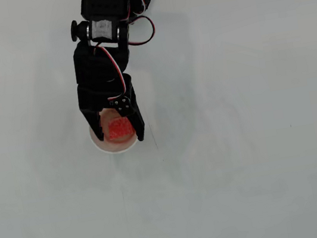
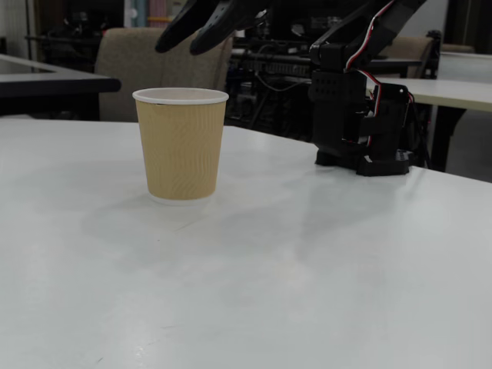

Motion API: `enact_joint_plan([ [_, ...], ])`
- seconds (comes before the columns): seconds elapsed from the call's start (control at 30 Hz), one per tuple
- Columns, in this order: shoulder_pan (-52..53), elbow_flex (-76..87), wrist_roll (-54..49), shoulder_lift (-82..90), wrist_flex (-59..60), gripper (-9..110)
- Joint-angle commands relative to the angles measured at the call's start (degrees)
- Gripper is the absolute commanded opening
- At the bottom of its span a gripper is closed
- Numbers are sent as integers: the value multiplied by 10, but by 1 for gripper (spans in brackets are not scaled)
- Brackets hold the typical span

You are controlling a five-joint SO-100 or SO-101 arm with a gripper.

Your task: Grasp a red cube and put it in the cup.

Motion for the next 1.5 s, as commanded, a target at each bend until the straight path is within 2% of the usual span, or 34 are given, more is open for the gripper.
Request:
enact_joint_plan([
  [0.0,18,-5,33,28,22,27],
  [0.5,70,25,251,92,61,26],
  [0.93,67,109,364,193,65,9],
  [1.23,88,132,403,230,68,8],
  [1.47,95,142,526,244,15,6],
])
